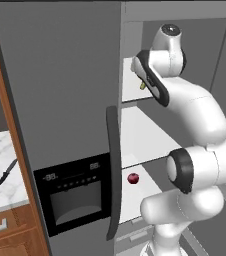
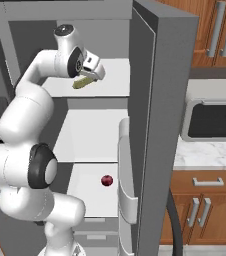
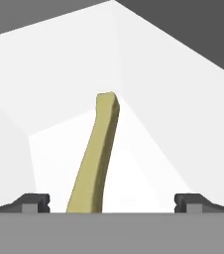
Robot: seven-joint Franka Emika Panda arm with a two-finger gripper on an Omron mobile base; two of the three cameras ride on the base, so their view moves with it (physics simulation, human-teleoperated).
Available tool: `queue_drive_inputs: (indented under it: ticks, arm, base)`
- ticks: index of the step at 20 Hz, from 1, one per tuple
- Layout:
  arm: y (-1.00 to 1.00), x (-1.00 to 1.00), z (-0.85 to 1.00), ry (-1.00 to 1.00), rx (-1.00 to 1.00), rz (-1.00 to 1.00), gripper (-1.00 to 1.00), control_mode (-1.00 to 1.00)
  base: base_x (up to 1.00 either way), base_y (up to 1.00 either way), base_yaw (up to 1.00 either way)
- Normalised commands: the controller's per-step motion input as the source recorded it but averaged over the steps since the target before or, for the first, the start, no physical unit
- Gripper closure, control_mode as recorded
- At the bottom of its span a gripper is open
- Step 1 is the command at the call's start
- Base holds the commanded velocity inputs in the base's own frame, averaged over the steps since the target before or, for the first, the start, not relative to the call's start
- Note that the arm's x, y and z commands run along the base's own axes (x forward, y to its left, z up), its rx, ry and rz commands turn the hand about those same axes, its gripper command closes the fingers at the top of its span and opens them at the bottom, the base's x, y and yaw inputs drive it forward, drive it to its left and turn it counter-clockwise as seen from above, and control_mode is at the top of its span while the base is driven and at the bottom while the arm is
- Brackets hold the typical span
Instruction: Retrieve the butter from the fridge and place it on a plate on the dining table. Then retrieve the butter knife by the fridge and place it near the plate.
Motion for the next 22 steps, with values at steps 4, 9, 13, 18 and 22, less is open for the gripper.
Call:
queue_drive_inputs:
  ticks: [4, 9, 13, 18, 22]
  arm:
    - [0.00, 0.22, -0.23, 0.03, 0.00, 0.01, -1.00, -1.00]
    - [0.07, 0.26, -0.14, 0.01, 0.00, 0.00, -1.00, -1.00]
    - [0.09, 0.33, -0.01, 0.01, 0.00, 0.00, -1.00, -1.00]
    - [0.07, 0.31, 0.00, 0.03, 0.00, 0.00, -1.00, -1.00]
    - [0.00, 0.04, -0.08, 0.07, 0.00, 0.00, -1.00, -1.00]
  base:
    - [0.00, 0.00, 0.00]
    - [0.00, 0.00, 0.00]
    - [0.00, 0.00, 0.00]
    - [0.00, 0.00, 0.00]
    - [0.00, 0.00, 0.00]
